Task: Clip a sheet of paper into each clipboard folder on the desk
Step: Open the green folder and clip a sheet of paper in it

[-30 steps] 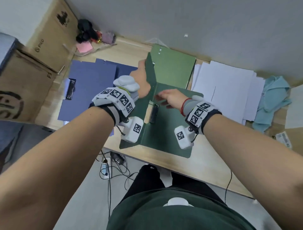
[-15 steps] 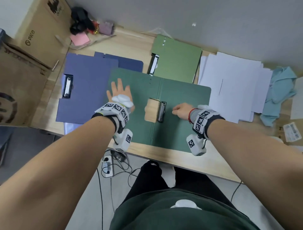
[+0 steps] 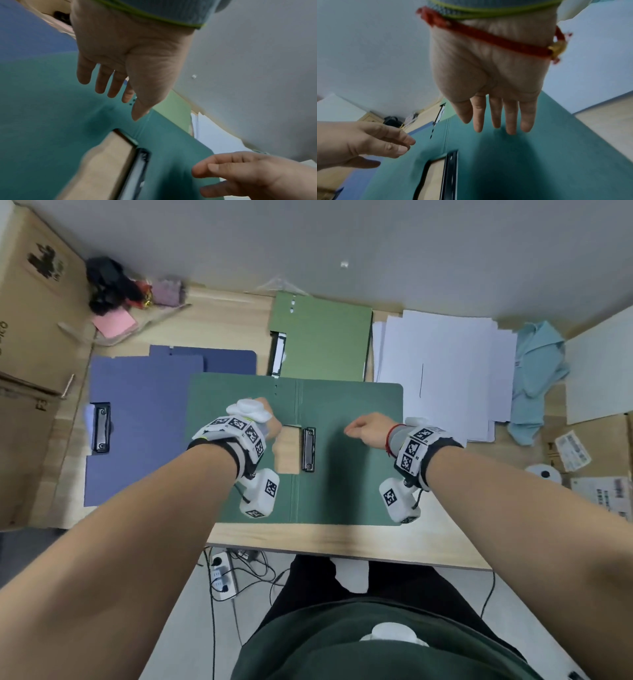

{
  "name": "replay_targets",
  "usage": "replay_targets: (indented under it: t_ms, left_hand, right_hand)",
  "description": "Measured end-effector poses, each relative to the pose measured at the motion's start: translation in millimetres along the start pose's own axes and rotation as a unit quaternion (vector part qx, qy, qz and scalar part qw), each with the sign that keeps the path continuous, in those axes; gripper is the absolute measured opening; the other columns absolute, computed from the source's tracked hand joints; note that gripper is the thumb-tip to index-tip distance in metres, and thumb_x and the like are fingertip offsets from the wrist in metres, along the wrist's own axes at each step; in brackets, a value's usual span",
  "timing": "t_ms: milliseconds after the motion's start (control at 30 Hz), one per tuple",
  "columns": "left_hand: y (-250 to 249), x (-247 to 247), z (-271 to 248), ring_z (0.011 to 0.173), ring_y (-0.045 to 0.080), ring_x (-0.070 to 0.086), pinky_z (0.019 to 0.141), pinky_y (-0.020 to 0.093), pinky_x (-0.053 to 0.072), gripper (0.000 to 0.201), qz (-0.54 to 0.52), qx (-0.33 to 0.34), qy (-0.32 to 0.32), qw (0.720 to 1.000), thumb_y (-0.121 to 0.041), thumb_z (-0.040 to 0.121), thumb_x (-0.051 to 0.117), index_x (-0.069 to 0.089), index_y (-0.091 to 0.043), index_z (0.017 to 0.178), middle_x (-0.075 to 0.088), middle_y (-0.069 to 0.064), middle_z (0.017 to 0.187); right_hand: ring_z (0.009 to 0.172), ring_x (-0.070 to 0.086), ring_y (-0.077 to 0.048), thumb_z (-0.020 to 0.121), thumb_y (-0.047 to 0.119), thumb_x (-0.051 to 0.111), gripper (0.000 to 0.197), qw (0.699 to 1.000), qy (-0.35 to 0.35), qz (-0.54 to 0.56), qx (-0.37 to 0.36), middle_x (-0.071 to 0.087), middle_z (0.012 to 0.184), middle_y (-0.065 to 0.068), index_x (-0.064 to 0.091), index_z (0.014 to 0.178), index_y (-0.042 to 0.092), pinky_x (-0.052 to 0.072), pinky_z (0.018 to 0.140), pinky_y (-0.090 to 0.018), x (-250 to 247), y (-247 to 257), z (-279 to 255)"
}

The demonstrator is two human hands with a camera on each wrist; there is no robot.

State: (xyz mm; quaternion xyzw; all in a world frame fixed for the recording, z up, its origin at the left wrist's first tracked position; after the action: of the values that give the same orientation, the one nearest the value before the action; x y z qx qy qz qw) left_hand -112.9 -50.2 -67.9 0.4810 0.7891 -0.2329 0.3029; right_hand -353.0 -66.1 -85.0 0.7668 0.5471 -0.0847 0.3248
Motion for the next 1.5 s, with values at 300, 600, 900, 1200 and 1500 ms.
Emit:
replay_targets:
  t_ms: [300, 600, 900, 1200, 1500]
  left_hand:
    - [-168, -23, 12, 0.113, 0.026, 0.06, 0.097, 0.031, 0.046, 0.045, -0.027, 0.107, 0.02, 0.994, -0.025, 0.096, 0.055, 0.051, -0.012, 0.139, 0.059, 0.009, 0.136]
    - [-265, 31, 25, 0.122, 0.025, 0.056, 0.1, 0.035, 0.046, 0.065, 0.022, 0.156, 0.064, 0.985, -0.042, 0.088, 0.057, 0.038, -0.026, 0.148, 0.049, 0.002, 0.146]
    - [-282, 49, 40, 0.134, 0.026, 0.046, 0.103, 0.033, 0.038, 0.061, 0.058, 0.154, 0.074, 0.984, -0.033, 0.095, 0.055, 0.034, -0.018, 0.15, 0.04, 0.005, 0.153]
    - [-279, 48, 37, 0.128, 0.028, 0.05, 0.099, 0.036, 0.041, 0.058, 0.092, 0.165, 0.06, 0.98, -0.034, 0.094, 0.054, 0.037, -0.021, 0.148, 0.043, 0.004, 0.15]
    - [-275, 50, 37, 0.128, 0.027, 0.049, 0.098, 0.035, 0.041, 0.06, 0.065, 0.159, 0.069, 0.983, -0.034, 0.094, 0.056, 0.037, -0.02, 0.149, 0.041, 0.002, 0.151]
  right_hand:
    - [0.115, 0.057, -0.035, 0.092, 0.016, 0.056, 0.044, 0.962, -0.191, 0.144, 0.133, 0.056, 0.134, -0.018, 0.051, 0.132, -0.001, 0.049, 0.091, -0.037, -155, -111, -11]
    - [0.125, 0.05, -0.032, 0.091, 0.021, 0.06, 0.066, 0.94, -0.165, 0.227, 0.193, 0.046, 0.142, -0.017, 0.03, 0.146, 0.002, 0.039, 0.086, -0.029, -182, -195, 6]
    - [0.114, 0.055, -0.028, 0.088, 0.029, 0.068, 0.068, 0.936, -0.121, 0.291, 0.158, 0.051, 0.135, -0.008, 0.038, 0.142, 0.0, 0.041, 0.078, -0.029, -173, -191, 29]
    - [0.088, 0.065, -0.026, 0.087, 0.03, 0.066, 0.021, 0.974, -0.112, 0.199, 0.004, 0.069, 0.094, -0.007, 0.07, 0.099, 0.013, 0.053, 0.073, -0.031, -159, -130, 21]
    - [0.088, 0.052, -0.026, 0.085, 0.041, 0.062, 0.029, 0.947, -0.23, 0.166, 0.154, 0.052, 0.083, -0.003, 0.058, 0.072, 0.015, 0.041, 0.061, -0.026, -190, -198, 28]
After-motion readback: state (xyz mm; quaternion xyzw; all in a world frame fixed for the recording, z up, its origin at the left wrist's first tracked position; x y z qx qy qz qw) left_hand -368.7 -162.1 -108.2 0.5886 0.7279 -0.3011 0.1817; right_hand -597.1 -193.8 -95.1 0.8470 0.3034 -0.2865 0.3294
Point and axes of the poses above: each hand's wrist, its own z-axis towards the middle knuckle, its own x-axis out of the palm, y = z × x, the point moved 8 cm from there along z, towards the middle knuckle
